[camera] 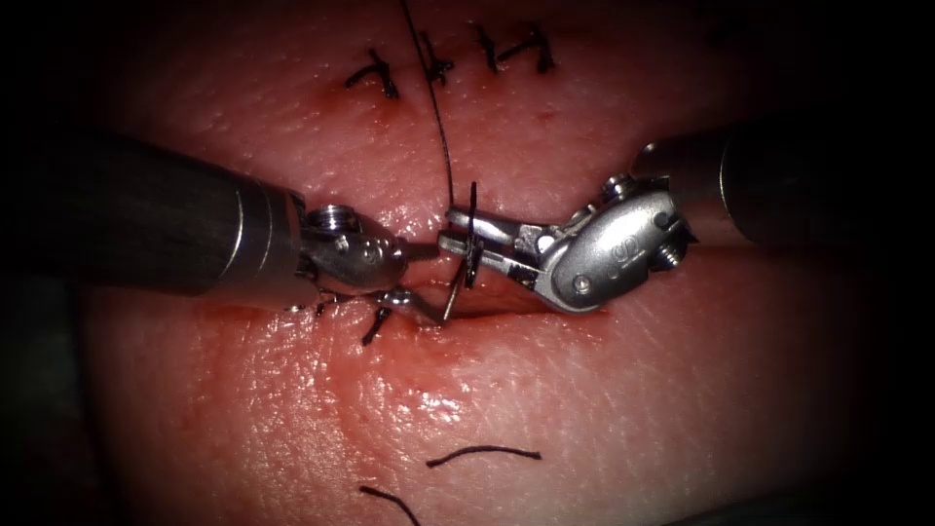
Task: Wound Closure
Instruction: Throw needle into skin below incision
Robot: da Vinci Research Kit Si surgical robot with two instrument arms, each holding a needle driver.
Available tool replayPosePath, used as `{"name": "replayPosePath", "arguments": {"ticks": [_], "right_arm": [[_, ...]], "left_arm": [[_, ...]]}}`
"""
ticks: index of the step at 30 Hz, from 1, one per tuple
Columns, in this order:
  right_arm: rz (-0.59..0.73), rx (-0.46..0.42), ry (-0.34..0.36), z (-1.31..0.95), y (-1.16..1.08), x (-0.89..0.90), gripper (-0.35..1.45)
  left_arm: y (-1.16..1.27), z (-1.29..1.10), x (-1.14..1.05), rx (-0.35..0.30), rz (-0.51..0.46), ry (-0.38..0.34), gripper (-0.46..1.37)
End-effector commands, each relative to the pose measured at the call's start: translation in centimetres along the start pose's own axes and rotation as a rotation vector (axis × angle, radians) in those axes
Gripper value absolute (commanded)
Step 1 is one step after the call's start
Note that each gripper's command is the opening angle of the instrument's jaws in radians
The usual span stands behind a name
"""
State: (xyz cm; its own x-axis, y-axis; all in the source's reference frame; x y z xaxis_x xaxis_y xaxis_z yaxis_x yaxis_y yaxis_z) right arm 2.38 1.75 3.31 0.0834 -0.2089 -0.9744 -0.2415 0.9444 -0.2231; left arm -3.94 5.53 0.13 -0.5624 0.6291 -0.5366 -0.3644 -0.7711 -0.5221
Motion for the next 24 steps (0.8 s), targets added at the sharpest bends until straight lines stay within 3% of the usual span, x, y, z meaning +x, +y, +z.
{"name": "replayPosePath", "arguments": {"ticks": [1, 4, 8, 13, 16, 24], "right_arm": [[0.013, 0.007, -0.025, -0.01, 0.02, -0.01, -0.35], [0.032, 0.010, -0.035, -0.02, 0.09, -0.01, -0.35], [0.049, 0.017, -0.050, -0.02, 0.17, -0.01, -0.35], [0.067, 0.032, -0.066, -0.01, 0.21, -0.01, -0.35], [0.099, 0.027, -0.069, -0.01, 0.24, -0.03, -0.35], [0.127, 0.012, -0.083, 0.02, 0.30, -0.05, -0.35]], "left_arm": [[0.02, -0.06, -0.01, 0.005, 0.000, 0.045, 0.75], [0.07, -0.15, 0.01, 0.005, -0.008, 0.067, 0.68], [0.20, -0.23, 0.00, 0.019, -0.016, 0.077, 0.41], [0.35, -0.20, -0.07, 0.031, -0.012, 0.086, 0.24], [0.44, -0.15, -0.16, 0.014, 0.000, 0.090, 0.04], [0.58, -0.01, -0.34, -0.007, 0.025, 0.098, -0.09]]}}
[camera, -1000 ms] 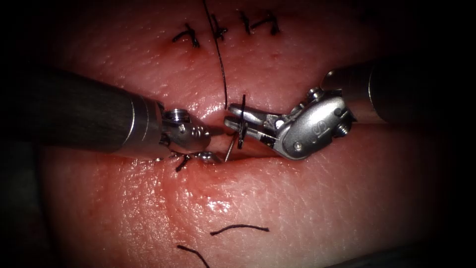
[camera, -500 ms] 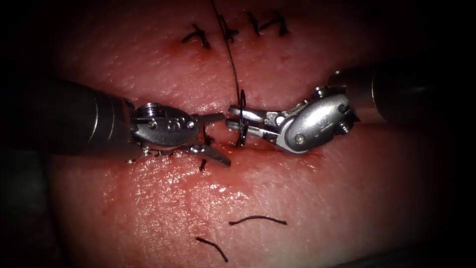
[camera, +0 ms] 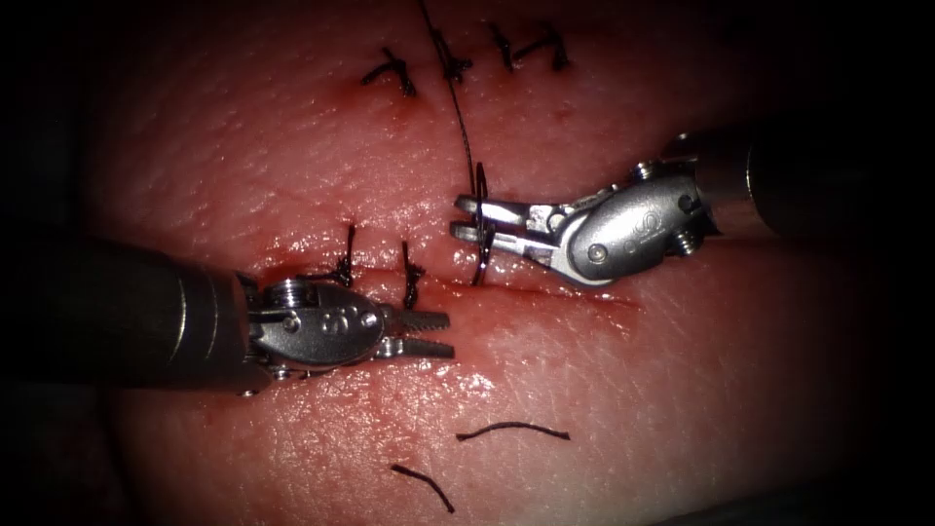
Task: Wound Closure
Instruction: Throw needle into skin below incision
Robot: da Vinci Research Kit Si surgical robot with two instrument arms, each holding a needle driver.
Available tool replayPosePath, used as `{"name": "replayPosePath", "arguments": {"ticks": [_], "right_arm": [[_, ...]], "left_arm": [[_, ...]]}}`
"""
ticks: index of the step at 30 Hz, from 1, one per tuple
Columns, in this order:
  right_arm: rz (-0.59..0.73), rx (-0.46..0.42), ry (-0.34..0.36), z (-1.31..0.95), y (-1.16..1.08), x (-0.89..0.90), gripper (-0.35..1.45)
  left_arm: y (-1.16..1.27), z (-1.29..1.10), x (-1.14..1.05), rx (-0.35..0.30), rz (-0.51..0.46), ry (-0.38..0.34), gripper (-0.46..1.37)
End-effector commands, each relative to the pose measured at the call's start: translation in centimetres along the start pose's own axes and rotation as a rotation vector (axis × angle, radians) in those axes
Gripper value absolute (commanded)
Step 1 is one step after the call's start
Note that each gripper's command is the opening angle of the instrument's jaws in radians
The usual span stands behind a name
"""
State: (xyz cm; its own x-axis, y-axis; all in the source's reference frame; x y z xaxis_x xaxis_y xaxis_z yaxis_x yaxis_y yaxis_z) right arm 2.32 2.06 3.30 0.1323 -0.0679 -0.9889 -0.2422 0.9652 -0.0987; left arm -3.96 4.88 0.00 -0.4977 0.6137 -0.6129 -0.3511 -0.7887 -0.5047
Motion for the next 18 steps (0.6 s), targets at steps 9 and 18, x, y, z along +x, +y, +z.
{"name": "replayPosePath", "arguments": {"ticks": [9, 18], "right_arm": [[0.028, -0.011, -0.010, 0.02, 0.14, 0.02, -0.35], [0.051, -0.016, -0.012, 0.07, 0.20, 0.00, -0.35]], "left_arm": [[0.07, 0.10, -0.10, -0.033, 0.001, 0.007, -0.16], [0.06, 0.10, -0.17, -0.037, -0.003, 0.008, -0.21]]}}
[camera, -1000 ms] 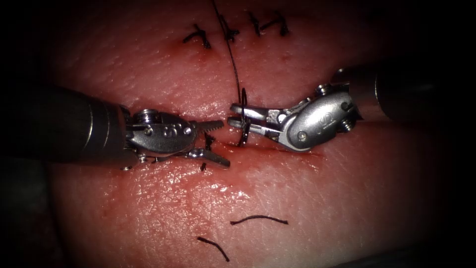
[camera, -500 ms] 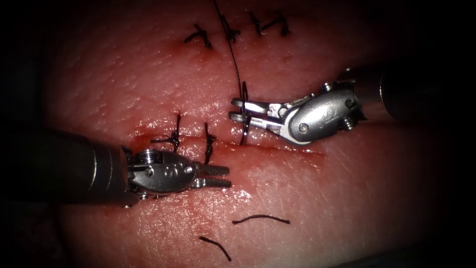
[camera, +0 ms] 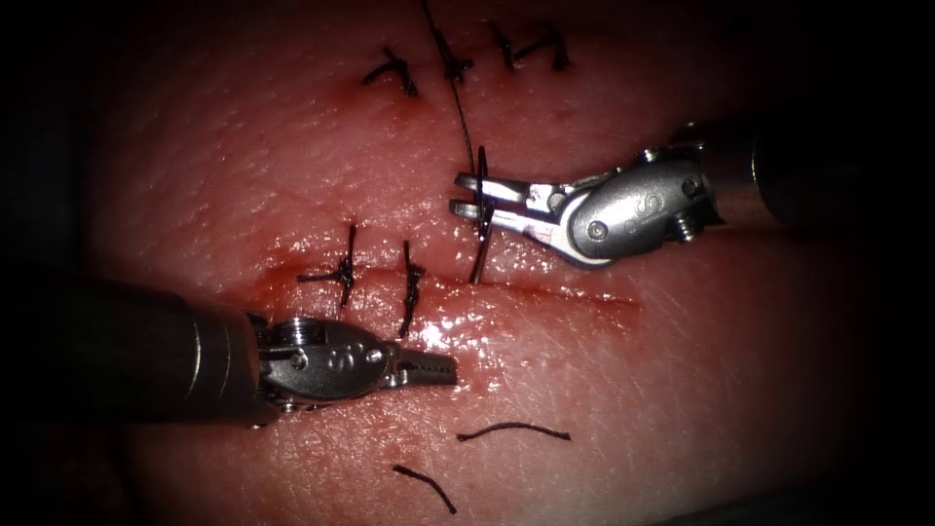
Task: Wound Closure
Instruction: Throw needle into skin below incision
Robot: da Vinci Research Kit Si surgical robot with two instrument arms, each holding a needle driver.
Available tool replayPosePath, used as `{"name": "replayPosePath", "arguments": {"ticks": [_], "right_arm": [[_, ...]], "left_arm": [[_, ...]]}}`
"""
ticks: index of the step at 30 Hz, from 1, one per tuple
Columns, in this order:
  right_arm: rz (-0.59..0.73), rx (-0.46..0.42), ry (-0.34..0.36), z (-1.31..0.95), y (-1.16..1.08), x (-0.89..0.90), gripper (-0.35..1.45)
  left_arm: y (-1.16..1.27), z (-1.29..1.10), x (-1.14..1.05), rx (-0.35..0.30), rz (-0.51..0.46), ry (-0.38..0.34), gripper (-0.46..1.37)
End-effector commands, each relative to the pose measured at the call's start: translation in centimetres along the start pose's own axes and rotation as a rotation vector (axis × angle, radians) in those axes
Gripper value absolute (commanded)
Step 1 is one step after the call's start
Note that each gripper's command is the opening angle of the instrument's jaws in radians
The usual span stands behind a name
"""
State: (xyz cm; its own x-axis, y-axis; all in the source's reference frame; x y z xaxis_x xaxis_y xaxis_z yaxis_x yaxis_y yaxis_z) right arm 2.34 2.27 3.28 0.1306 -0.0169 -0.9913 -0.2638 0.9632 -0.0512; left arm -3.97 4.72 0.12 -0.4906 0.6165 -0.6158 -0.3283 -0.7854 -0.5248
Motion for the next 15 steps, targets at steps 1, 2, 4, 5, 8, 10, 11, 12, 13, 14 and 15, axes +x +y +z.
{"name": "replayPosePath", "arguments": {"ticks": [1, 2, 4, 5, 8, 10, 11, 12, 13, 14, 15], "right_arm": [[0.003, -0.001, -0.001, 0.00, 0.01, 0.00, -0.35], [0.005, -0.002, -0.001, 0.01, 0.02, 0.00, -0.35], [0.015, -0.003, -0.002, 0.02, 0.05, 0.02, -0.35], [0.016, -0.004, -0.002, 0.02, 0.06, 0.02, -0.35], [0.029, -0.006, -0.003, 0.04, 0.11, 0.04, -0.35], [0.048, -0.008, -0.003, 0.05, 0.12, 0.04, -0.35], [0.060, -0.009, -0.002, 0.06, 0.12, 0.04, -0.35], [0.072, -0.011, -0.002, 0.06, 0.12, 0.04, -0.35], [0.096, -0.011, -0.002, 0.07, 0.12, 0.04, -0.35], [0.114, -0.012, -0.001, 0.08, 0.12, 0.04, -0.35], [0.137, -0.009, -0.003, 0.08, 0.11, 0.05, -0.35]], "left_arm": [[0.00, 0.02, -0.02, -0.006, 0.002, 0.000, -0.22], [0.00, 0.03, -0.03, -0.006, -0.003, 0.001, -0.22], [-0.01, 0.06, -0.09, -0.012, -0.002, 0.005, -0.22], [-0.01, 0.07, -0.10, -0.011, -0.006, 0.002, -0.23], [-0.02, 0.10, -0.19, -0.017, -0.006, 0.000, -0.25], [-0.03, 0.12, -0.22, -0.018, -0.013, 0.001, -0.25], [-0.03, 0.13, -0.23, -0.018, -0.011, 0.001, -0.25], [-0.04, 0.13, -0.24, -0.019, -0.016, 0.001, -0.25], [-0.04, 0.13, -0.24, -0.020, -0.015, 0.001, -0.26], [-0.05, 0.13, -0.25, -0.021, -0.014, 0.001, -0.27], [-0.05, 0.13, -0.25, -0.021, -0.014, 0.001, -0.27]]}}
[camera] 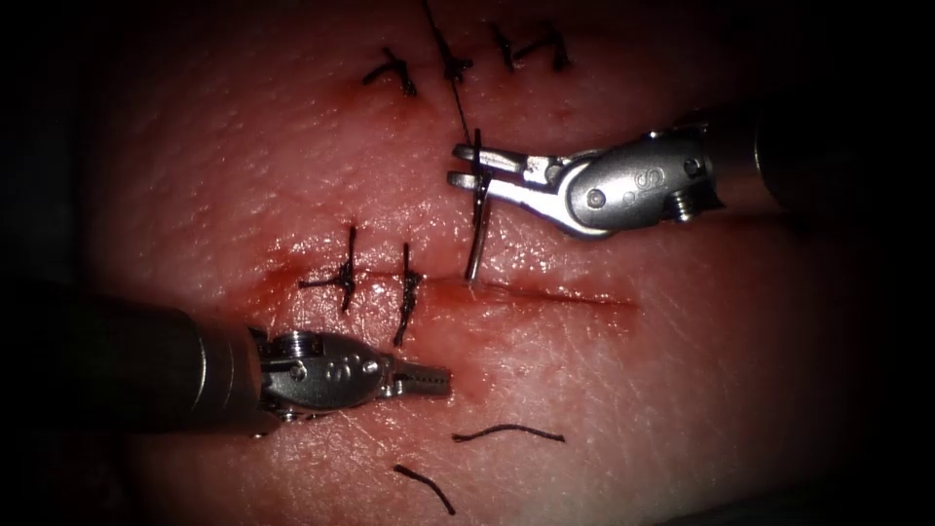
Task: Wound Closure
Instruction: Throw needle into skin below incision
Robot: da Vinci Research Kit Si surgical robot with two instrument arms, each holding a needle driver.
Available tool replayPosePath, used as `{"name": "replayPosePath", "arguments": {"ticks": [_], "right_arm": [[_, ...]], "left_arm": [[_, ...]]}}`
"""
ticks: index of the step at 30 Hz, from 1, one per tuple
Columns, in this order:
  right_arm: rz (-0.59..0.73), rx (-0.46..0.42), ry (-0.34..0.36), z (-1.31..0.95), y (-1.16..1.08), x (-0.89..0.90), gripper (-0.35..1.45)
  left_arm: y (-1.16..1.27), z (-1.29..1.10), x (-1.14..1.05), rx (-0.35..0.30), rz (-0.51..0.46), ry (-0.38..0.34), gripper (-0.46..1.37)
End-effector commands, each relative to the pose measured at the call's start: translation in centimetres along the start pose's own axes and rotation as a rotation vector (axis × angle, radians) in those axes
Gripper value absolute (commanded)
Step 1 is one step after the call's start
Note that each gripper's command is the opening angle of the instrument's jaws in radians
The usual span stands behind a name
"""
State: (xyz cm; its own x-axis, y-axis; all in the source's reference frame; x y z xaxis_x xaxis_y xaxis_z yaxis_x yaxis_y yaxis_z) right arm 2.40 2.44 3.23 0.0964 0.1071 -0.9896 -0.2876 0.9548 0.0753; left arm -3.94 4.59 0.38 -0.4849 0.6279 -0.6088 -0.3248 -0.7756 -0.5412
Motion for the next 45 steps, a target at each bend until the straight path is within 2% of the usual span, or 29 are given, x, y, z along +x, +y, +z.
{"name": "replayPosePath", "arguments": {"ticks": [1, 9, 16, 18, 22, 30, 35, 38, 41, 45], "right_arm": [[0.032, 0.003, -0.004, -0.01, -0.04, -0.01, -0.35], [0.202, 0.015, -0.021, -0.01, -0.09, -0.01, -0.35], [0.313, -0.066, -0.065, -0.01, -0.07, -0.01, -0.35], [0.376, -0.083, -0.093, -0.02, -0.08, -0.02, -0.35], [0.412, -0.121, -0.175, -0.07, -0.15, -0.02, -0.35], [0.553, -0.223, -0.248, -0.18, -0.19, -0.03, -0.35], [0.604, -0.207, -0.242, -0.17, -0.19, -0.03, -0.35], [0.672, -0.162, -0.225, -0.15, -0.19, -0.04, -0.35], [0.801, -0.116, -0.187, -0.11, -0.20, -0.05, -0.35], [0.907, -0.093, -0.177, -0.08, -0.24, -0.08, -0.35]], "left_arm": [[-0.01, 0.00, 0.00, -0.009, 0.001, 0.000, -0.28], [-0.01, 0.00, 0.00, -0.010, 0.002, 0.000, -0.33], [-0.01, 0.01, -0.01, -0.010, -0.002, 0.001, -0.34], [-0.01, 0.00, -0.02, -0.011, -0.001, 0.000, -0.35], [-0.01, -0.02, -0.04, -0.014, -0.005, 0.000, -0.35], [-0.03, -0.03, -0.05, -0.020, -0.009, 0.001, -0.35], [-0.04, -0.03, -0.05, -0.021, -0.008, 0.001, -0.35], [-0.05, -0.03, -0.06, -0.023, -0.007, 0.001, -0.35], [-0.06, -0.04, -0.06, -0.025, -0.007, 0.001, -0.35], [-0.06, -0.05, -0.06, -0.024, -0.007, 0.001, -0.35]]}}
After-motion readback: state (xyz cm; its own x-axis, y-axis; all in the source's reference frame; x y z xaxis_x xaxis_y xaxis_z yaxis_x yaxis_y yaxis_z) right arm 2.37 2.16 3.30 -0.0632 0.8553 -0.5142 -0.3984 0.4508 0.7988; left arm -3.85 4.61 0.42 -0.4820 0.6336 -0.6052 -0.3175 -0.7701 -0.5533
